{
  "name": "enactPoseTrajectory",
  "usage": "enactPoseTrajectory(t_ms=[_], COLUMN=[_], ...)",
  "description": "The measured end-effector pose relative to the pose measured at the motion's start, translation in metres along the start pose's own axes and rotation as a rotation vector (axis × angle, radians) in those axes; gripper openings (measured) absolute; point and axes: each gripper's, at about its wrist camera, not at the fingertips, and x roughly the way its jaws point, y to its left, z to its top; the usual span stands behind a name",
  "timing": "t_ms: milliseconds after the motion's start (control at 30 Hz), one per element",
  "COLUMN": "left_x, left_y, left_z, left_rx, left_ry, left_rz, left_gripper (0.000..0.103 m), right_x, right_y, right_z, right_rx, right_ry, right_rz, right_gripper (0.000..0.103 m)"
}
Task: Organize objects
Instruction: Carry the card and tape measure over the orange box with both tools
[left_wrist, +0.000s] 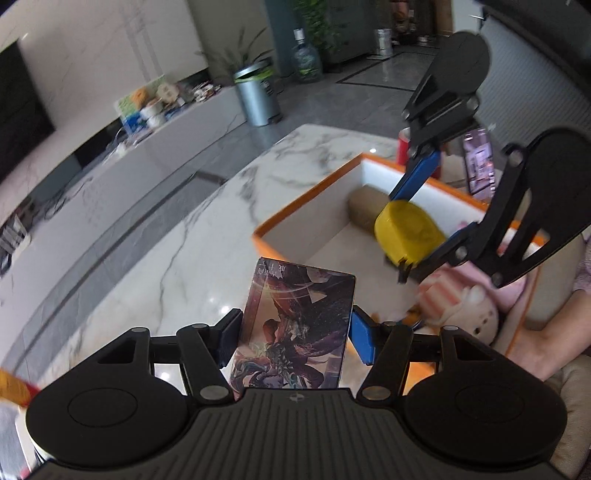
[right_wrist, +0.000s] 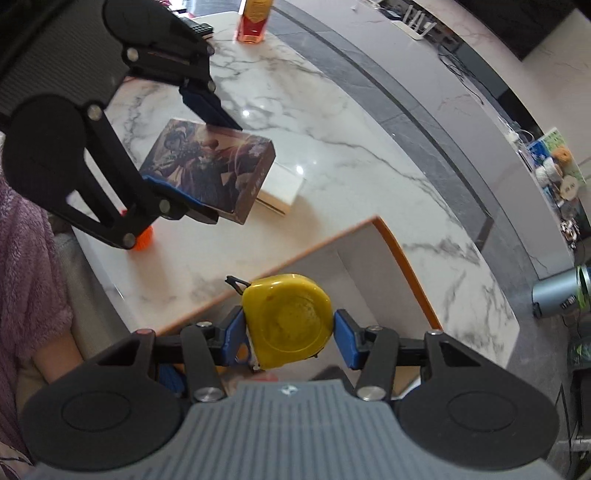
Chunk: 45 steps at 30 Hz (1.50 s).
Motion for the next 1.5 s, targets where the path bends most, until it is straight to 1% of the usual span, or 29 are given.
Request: enactPoseTrajectory(t_ms=[133,167,200,300,433,567,667,800,867,967,1067,1167,1300,1433,1500], left_x=[0.013,0.019,0.028,0.053,0.090,0.129,0.154,0.185,0.198,0.212,0.225,0.238,0.256,0.273,0.278], left_y=[-0.028,-0.034,-0.041,-0.058,-0.073,-0.080,-0.082,-0.082,-0.080,-0.080,-0.082,-0.080,-0.071,-0.067,-0.066], left_z=[0.032,0.038,0.044,0.057,0.069,0.072,0.070,0.065,0.063,0.061,0.059,0.058,0.060,0.056,0.054], left_rx=[0.106,0.127,0.127,0.186,0.241,0.285,0.322,0.341,0.338,0.333,0.365,0.400,0.369,0.356,0.350], left_ry=[-0.003,-0.001,0.012,0.032,0.075,0.145,0.202,0.291,0.319,0.344,0.382,0.428,0.473,0.519,0.521], left_rz=[-0.036,-0.044,-0.034,-0.054,-0.093,-0.108,-0.146,-0.174,-0.194,-0.243,-0.299,-0.328,-0.382,-0.410,-0.419], left_gripper=[0.071,0.071,0.071,0.071,0.071,0.071,0.071,0.071,0.071,0.071,0.071,0.071,0.071,0.071,0.072], right_x=[0.002,0.005,0.007,0.012,0.021,0.031,0.041,0.054,0.059,0.064,0.070,0.074,0.076,0.079,0.080], right_y=[-0.010,-0.013,-0.017,-0.032,-0.053,-0.072,-0.079,-0.086,-0.089,-0.090,-0.091,-0.093,-0.093,-0.091,-0.091], right_z=[-0.028,-0.034,-0.039,-0.058,-0.080,-0.095,-0.098,-0.099,-0.099,-0.100,-0.102,-0.103,-0.103,-0.103,-0.103], right_rx=[0.027,0.038,0.046,0.077,0.132,0.182,0.200,0.206,0.206,0.198,0.199,0.209,0.209,0.206,0.206], right_ry=[0.009,0.010,0.011,0.016,0.026,0.020,0.006,-0.015,-0.020,-0.022,-0.015,-0.012,-0.021,-0.023,-0.022], right_rz=[-0.019,-0.020,-0.022,-0.035,-0.043,-0.027,-0.007,0.021,0.032,0.042,0.046,0.045,0.060,0.068,0.071], right_gripper=[0.054,0.054,0.054,0.054,0.054,0.054,0.054,0.054,0.054,0.054,0.054,0.054,0.054,0.054,0.054])
